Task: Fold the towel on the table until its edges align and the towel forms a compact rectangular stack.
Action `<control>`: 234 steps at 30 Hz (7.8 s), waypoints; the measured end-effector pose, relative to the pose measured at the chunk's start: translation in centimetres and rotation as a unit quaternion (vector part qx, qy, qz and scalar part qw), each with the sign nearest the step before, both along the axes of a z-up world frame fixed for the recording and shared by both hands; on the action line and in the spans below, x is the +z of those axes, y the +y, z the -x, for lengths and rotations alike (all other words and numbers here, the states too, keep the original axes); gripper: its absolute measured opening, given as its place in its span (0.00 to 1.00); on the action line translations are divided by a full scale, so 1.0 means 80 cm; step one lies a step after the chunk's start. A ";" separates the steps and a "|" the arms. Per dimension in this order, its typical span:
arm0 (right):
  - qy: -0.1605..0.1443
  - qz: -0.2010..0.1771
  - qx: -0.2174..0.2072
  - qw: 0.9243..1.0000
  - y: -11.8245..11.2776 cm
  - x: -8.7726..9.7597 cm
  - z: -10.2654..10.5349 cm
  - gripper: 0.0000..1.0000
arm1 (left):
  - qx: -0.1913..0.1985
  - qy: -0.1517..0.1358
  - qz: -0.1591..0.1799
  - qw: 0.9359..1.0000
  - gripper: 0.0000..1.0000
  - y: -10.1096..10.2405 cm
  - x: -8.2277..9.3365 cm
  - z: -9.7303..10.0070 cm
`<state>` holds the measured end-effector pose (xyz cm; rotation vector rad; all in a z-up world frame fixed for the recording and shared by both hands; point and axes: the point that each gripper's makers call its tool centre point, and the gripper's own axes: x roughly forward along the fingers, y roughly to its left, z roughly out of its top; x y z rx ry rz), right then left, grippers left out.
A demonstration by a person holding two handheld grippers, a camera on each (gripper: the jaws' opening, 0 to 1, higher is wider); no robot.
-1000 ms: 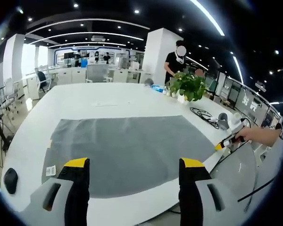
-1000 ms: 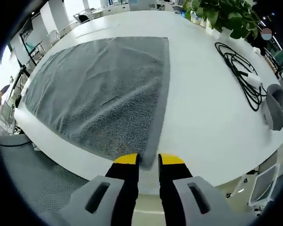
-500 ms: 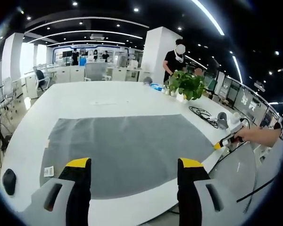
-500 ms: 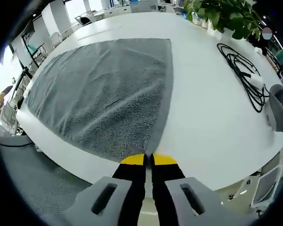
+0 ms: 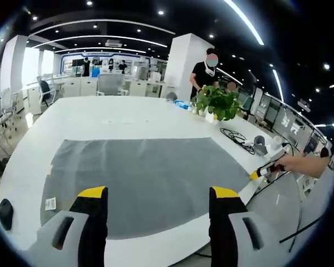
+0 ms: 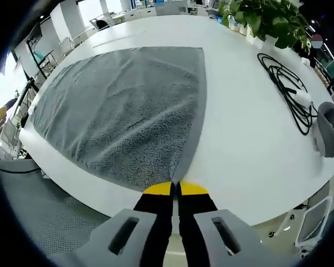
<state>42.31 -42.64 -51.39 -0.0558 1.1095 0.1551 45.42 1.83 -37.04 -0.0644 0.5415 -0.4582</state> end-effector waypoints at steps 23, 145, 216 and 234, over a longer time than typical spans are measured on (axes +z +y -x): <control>-0.063 -0.012 0.040 0.997 0.054 0.038 -0.028 0.00 | -0.107 0.007 -0.022 0.994 0.74 -0.087 -0.013 -0.057; -0.091 -0.112 0.183 0.973 0.220 0.070 -0.042 0.00 | -0.186 0.154 0.081 0.967 0.09 -0.385 -0.167 -0.267; -0.170 -0.202 0.342 0.902 0.466 0.143 -0.056 0.00 | -0.081 0.048 0.004 0.996 0.01 -0.117 -0.065 -0.298; -0.199 -0.219 0.385 0.874 0.556 0.179 -0.064 0.00 | -0.071 0.019 -0.032 0.997 0.01 -0.034 -0.037 -0.302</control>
